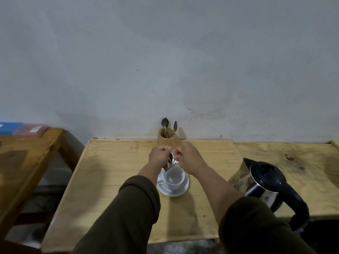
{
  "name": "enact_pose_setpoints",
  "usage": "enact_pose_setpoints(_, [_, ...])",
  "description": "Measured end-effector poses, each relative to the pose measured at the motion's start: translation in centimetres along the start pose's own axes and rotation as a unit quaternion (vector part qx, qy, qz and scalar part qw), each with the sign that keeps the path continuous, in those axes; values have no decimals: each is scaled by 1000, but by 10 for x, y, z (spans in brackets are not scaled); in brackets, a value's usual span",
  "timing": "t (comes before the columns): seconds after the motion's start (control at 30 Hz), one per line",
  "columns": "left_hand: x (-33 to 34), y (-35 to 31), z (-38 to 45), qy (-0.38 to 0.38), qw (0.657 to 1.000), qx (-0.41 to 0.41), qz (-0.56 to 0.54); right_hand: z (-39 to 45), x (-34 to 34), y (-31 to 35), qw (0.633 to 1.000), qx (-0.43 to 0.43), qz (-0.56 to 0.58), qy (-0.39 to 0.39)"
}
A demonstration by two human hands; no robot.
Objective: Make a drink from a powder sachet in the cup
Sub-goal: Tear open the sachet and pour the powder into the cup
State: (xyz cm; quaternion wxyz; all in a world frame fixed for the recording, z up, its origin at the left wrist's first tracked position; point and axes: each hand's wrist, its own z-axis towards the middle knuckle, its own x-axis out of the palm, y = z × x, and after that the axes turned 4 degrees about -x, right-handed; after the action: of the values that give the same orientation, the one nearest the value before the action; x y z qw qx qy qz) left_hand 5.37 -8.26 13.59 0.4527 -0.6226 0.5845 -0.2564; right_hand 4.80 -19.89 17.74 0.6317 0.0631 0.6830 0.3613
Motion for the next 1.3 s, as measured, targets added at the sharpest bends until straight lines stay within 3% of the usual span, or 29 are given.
enact_pose_setpoints(0.17, [6, 20, 2, -12, 997, -28, 73, -17, 21, -22, 998, 13, -50, 41])
enact_pose_setpoints(0.5, [17, 39, 12, -39, 982, -79, 167, -29, 32, -34, 995, 18, -39, 89])
enact_pose_setpoints(0.73, [14, 39, 22, -45, 971, -83, 220, -31, 35, -44, 995, 27, 21, 90])
enact_pose_setpoints(0.93, [19, 33, 28, -25, 959, -91, 268, -31, 43, -53, 992, 84, 69, 66])
enact_pose_setpoints(1.3, [27, 19, 35, -1, 898, -103, 428, -25, 62, -63, 992, 117, 53, 24])
